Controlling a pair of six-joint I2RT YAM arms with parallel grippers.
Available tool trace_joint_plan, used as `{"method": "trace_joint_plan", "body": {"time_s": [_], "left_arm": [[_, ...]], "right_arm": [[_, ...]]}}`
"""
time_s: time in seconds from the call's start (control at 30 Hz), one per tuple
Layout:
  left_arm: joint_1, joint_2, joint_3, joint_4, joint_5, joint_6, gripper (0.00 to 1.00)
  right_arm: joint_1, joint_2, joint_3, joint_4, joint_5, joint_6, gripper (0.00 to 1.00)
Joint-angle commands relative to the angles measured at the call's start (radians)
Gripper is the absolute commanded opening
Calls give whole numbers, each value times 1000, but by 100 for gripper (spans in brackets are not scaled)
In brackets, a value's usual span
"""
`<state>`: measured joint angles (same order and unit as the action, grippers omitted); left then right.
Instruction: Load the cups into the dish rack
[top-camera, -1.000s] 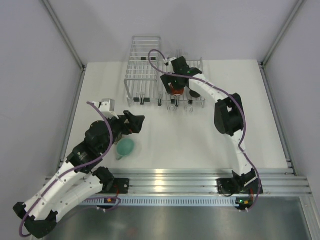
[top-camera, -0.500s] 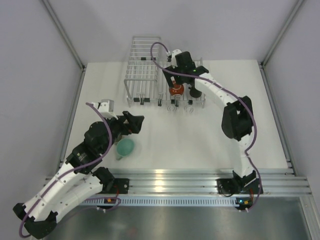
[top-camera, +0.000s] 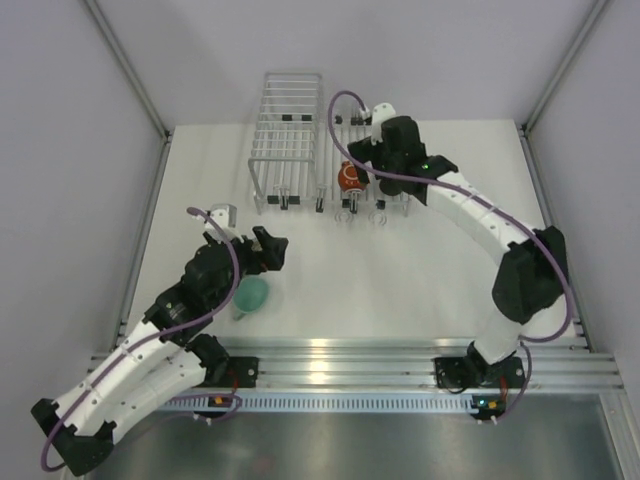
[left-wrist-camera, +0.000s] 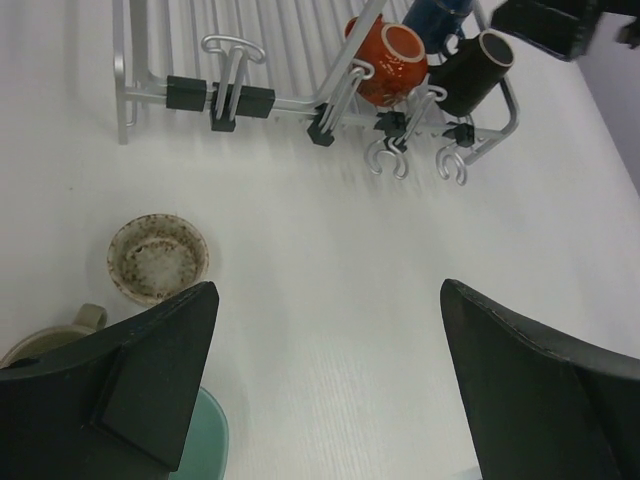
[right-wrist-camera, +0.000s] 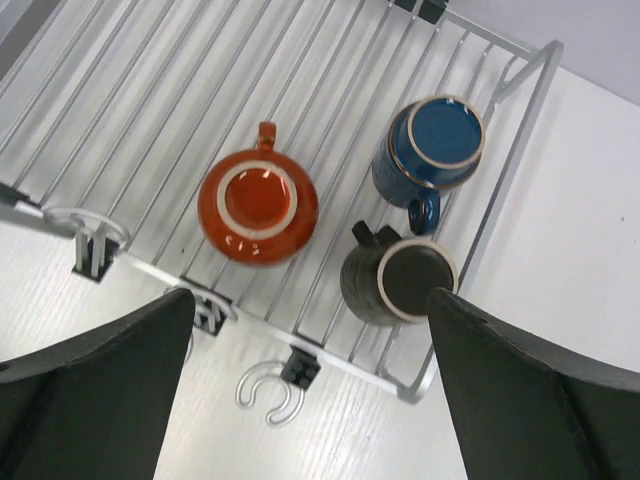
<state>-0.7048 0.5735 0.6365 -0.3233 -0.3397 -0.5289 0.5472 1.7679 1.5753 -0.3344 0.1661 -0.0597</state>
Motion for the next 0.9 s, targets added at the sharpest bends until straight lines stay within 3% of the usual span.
{"method": "trace_joint_plan", "body": {"time_s": [0.0,0.37,0.63,0.87], "left_arm": [[1,44,-21,-20,-56,-11,98],[1,219,-57,-2,-131,-31,96],[1,324,-86,168,-101,59,96],[10,460,-66,216,-108,107,96]], "right_arm": [[-1,-207,-138,139,13,40,99],[-18,-726,-504,166,61,116,99],[-18,-921,-621,123,78,144,99],[-20,-1036,-664,60,73,158,99]]}}
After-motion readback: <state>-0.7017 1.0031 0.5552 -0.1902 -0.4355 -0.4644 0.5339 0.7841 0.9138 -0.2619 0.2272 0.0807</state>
